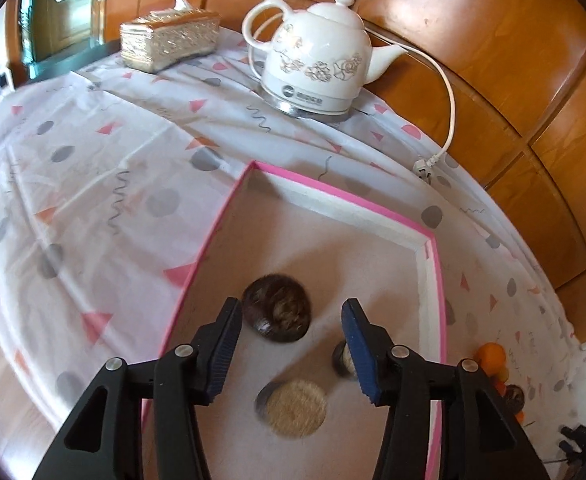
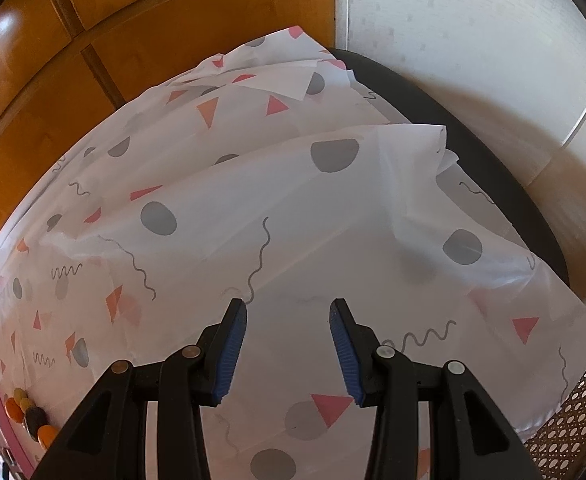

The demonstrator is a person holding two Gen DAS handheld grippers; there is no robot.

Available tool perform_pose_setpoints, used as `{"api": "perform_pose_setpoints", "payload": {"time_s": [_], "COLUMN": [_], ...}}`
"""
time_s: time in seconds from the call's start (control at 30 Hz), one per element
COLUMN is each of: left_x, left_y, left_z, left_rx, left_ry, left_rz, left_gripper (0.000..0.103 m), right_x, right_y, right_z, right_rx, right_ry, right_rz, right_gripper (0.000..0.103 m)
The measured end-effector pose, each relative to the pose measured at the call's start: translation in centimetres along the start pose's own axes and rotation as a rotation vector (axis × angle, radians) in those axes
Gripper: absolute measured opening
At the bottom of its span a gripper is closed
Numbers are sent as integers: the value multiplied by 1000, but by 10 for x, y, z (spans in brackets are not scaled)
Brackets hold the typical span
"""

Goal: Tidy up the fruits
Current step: 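Carry the dark round fruit into the tray and release it, then grasp the carrot with the right gripper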

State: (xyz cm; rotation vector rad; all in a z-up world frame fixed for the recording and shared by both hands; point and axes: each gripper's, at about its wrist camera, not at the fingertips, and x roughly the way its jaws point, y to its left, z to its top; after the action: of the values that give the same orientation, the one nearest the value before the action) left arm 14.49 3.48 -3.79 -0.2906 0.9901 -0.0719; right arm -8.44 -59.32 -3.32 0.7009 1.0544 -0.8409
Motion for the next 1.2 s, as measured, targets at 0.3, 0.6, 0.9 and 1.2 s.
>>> {"api": "perform_pose_setpoints", "payload": {"time_s": [0.3,0.6,0.9,1.2], "left_x": [-38,-60,-63,-66], "left_y": [24,45,58,65], "left_z": [-37,-63,-74,-75], "left_rx": [-35,-39,-89,-115], "left_ry": [-31,-50,-39,-39], "left_rz": [40,83,83,79], "left_gripper": [61,64,66,67], "right_x": [1,5,7,-17], "right_y": [9,54,102,151], "right_z": [-3,-22,-59,-115], "right_rx": [-46,-276,-546,-804], "right_ry": [14,82,178,249], "right_rz": [19,129,269,483], "right_gripper": [44,44,44,44]}}
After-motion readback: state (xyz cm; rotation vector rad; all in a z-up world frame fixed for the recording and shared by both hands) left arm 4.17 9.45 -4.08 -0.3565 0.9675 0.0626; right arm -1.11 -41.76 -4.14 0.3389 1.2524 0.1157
